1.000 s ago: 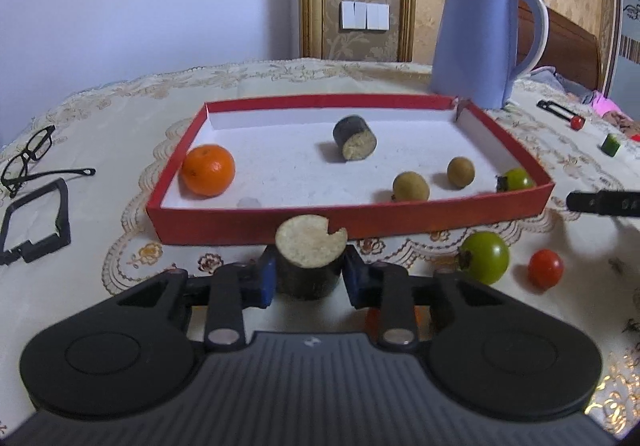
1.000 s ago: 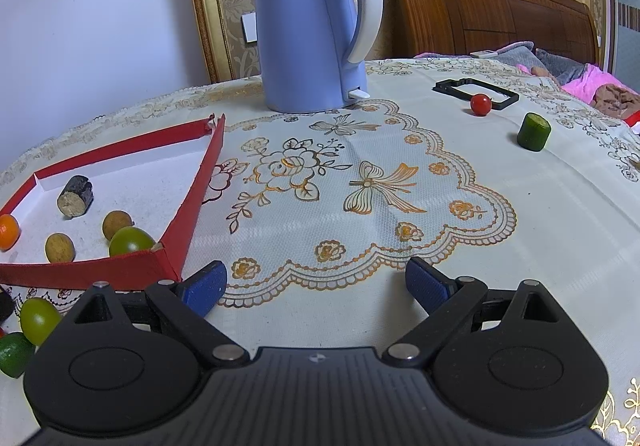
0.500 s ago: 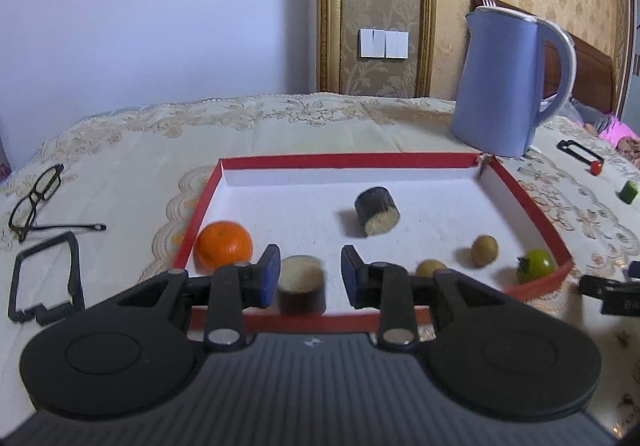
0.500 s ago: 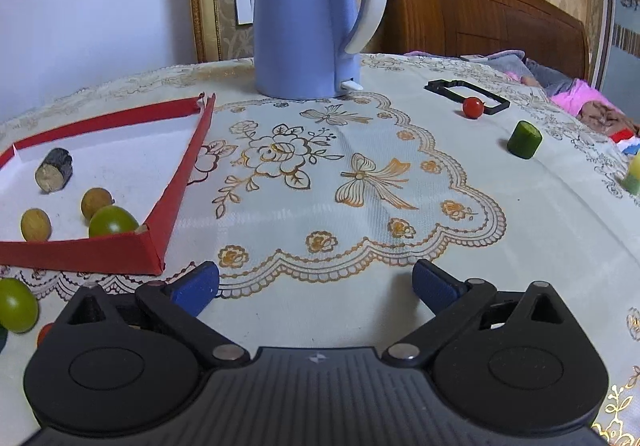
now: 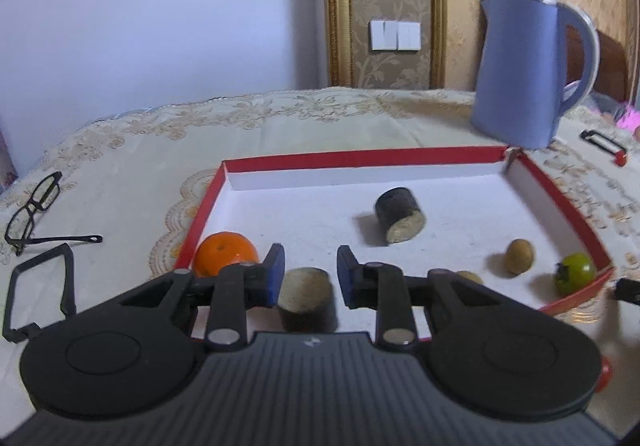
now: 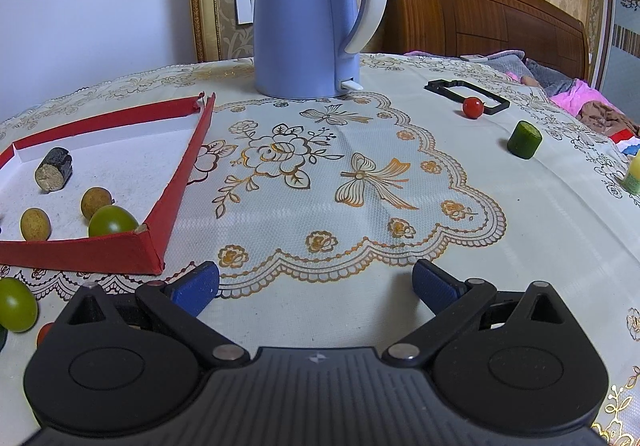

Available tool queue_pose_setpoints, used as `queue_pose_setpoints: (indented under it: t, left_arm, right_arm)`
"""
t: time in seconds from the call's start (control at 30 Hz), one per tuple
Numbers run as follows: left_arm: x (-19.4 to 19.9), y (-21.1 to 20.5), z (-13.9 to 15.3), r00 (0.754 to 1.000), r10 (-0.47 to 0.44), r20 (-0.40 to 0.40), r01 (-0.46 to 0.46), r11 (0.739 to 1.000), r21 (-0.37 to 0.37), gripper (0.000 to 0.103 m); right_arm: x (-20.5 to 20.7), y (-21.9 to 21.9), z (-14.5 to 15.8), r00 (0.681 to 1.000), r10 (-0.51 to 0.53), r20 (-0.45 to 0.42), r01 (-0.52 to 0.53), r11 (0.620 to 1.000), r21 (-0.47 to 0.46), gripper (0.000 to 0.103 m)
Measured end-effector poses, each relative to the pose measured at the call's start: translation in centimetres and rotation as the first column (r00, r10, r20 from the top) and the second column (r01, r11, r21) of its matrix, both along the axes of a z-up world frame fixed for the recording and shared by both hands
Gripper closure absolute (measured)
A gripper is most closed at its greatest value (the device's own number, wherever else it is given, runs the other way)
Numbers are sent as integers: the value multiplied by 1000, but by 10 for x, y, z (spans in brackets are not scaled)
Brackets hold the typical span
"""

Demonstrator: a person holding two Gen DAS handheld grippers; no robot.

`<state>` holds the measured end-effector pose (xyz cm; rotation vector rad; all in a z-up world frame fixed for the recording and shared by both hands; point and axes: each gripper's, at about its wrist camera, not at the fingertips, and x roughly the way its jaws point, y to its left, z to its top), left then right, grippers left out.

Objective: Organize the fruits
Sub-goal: 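Carry the eggplant chunk into the red tray and open the left gripper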

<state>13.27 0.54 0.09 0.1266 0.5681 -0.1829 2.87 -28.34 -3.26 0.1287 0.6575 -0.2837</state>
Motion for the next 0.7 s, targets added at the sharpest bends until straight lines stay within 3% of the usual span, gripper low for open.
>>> queue_pose_setpoints:
  t: [0.1, 0.53, 0.7]
  left_arm:
    - [6, 2, -1, 1000, 4, -27, -5, 1000, -27, 77]
    - [-25, 12, 13, 997, 67, 39, -68, 998, 11, 76]
    - [-44, 26, 10, 994, 100, 46, -99, 995, -16, 76]
  right_arm:
    - [0, 0, 0, 1000, 0, 0, 0, 1000, 0, 0]
    - [0, 0, 0, 1000, 0, 0, 0, 1000, 0, 0]
    - [0, -1, 0, 1000, 0, 0, 0, 1000, 0, 0]
